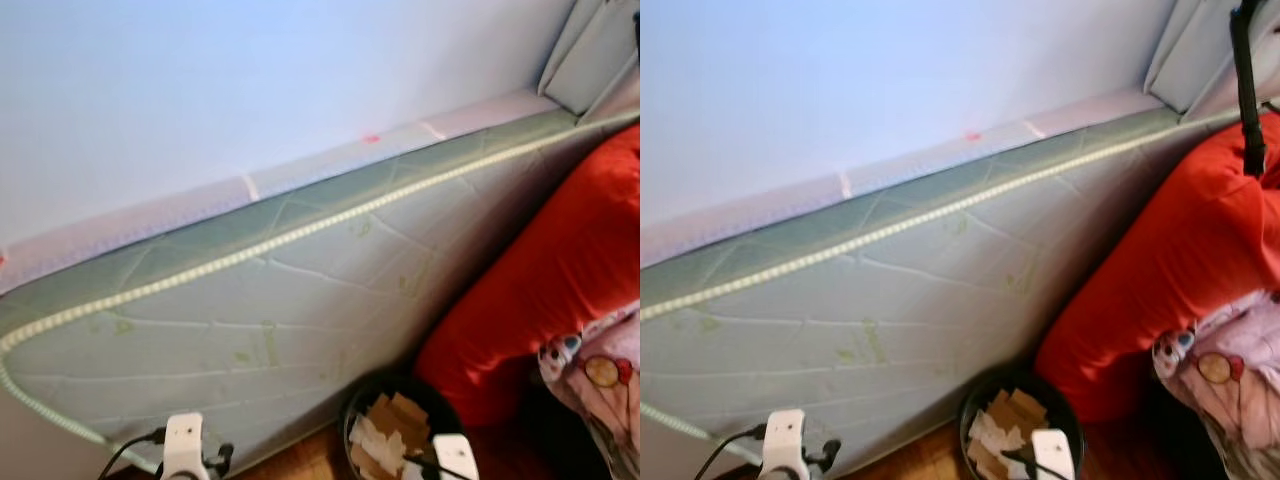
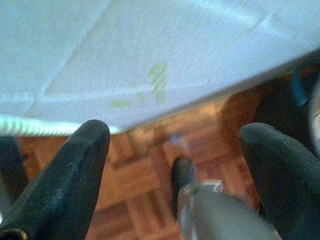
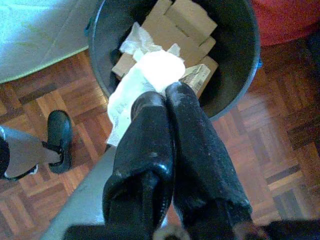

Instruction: Clean up the room

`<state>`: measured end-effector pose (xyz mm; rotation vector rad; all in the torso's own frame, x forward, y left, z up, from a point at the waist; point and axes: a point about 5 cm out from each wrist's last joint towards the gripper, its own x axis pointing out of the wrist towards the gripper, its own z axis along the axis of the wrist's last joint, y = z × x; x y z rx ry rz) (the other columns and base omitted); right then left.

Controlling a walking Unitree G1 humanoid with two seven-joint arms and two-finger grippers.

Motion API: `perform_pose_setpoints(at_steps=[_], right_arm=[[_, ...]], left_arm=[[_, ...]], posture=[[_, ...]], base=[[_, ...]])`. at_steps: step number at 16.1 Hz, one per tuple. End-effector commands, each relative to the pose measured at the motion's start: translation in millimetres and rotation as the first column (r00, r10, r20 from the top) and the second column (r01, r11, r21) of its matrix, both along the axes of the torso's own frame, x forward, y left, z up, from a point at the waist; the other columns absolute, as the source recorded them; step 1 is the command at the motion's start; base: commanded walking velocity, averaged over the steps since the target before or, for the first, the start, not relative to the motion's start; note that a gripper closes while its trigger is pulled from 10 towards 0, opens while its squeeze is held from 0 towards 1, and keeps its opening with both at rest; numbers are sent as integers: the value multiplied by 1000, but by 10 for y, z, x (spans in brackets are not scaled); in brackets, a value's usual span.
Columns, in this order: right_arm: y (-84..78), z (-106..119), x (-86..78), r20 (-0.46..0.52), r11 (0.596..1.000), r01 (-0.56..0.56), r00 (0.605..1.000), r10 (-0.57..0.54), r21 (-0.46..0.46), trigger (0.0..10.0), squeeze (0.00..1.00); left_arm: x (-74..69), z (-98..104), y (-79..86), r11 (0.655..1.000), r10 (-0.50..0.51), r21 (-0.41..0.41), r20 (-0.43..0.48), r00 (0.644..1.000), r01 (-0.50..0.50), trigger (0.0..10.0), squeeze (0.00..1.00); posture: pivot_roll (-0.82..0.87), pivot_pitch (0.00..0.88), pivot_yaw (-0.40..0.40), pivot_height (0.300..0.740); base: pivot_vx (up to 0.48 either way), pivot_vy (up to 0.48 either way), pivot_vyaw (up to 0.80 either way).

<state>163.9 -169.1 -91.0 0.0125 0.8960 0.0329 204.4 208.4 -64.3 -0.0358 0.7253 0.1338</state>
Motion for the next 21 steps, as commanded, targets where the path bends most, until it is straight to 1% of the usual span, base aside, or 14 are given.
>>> perform_pose_setpoints(at_steps=[1,2,4,5,6,7,8,9,10,11,14,15,18,21], right_arm=[[-48,4,-29,26,999,32,999,-32,10,10000,0],[-49,23,-11,61,999,43,997,-44,26,10000,0],[-67,46,2,101,997,68,992,-70,31,10000,0],[-74,51,3,110,996,80,990,-83,32,10000,0],[-106,60,-6,134,990,139,981,-143,36,10000,0],[-111,60,-10,135,989,146,980,-149,35,10000,0],[-128,66,-17,149,985,169,974,-172,33,10000,0],[-148,125,76,204,983,181,962,-184,36,10000,0],[-189,412,479,396,984,174,901,-178,47,10000,0],[-200,571,635,489,985,166,856,-170,52,10000,0],[-242,544,585,488,984,165,855,-174,62,10000,0],[-251,532,560,485,986,150,859,-164,68,10000,0],[-262,501,477,474,986,158,864,-168,60,10000,0],[-260,498,461,479,984,166,860,-176,64,10000,0]], left_arm=[[124,88,-54,1000,-24,-11,84,996,25,10000,0],[223,172,-85,999,-33,-24,159,987,37,10000,0],[344,297,-134,997,-53,-32,265,963,64,10000,0],[369,330,-146,997,-57,-31,292,955,69,10000,0],[427,450,-184,996,-59,-37,393,918,80,10000,0],[429,459,-191,996,-61,-37,402,914,82,10000,0],[416,514,-196,997,-45,-39,452,891,70,10000,0],[397,541,-193,998,-33,-36,477,878,58,10000,0],[377,577,-184,998,-21,-36,504,864,46,10000,0],[355,625,-171,999,-31,-19,530,847,48,10000,0],[270,691,-151,998,-54,9,558,828,59,10000,0],[195,706,-173,996,-82,25,562,823,83,10000,0],[32,702,-226,997,-76,15,549,833,81,10000,0],[-14,719,-295,994,-90,-3,539,838,109,10000,0]], posture=[[-28,101,-41,729],[-29,102,-46,729],[-24,102,-57,729],[-24,101,-59,729],[-26,98,-66,729],[-25,96,-67,729],[-26,92,-70,729],[-28,86,-72,729],[-28,82,-73,729],[-30,78,-73,729],[-30,60,-73,729],[-29,56,-72,729],[-23,36,-73,729],[-27,34,-71,729]], base=[[0,0,0],[0,0,0],[0,0,0],[0,0,0],[0,0,0],[0,0,0],[0,0,0],[0,0,0],[0,0,0],[0,0,0],[0,0,0],[0,0,0],[0,0,0],[0,0,0]])
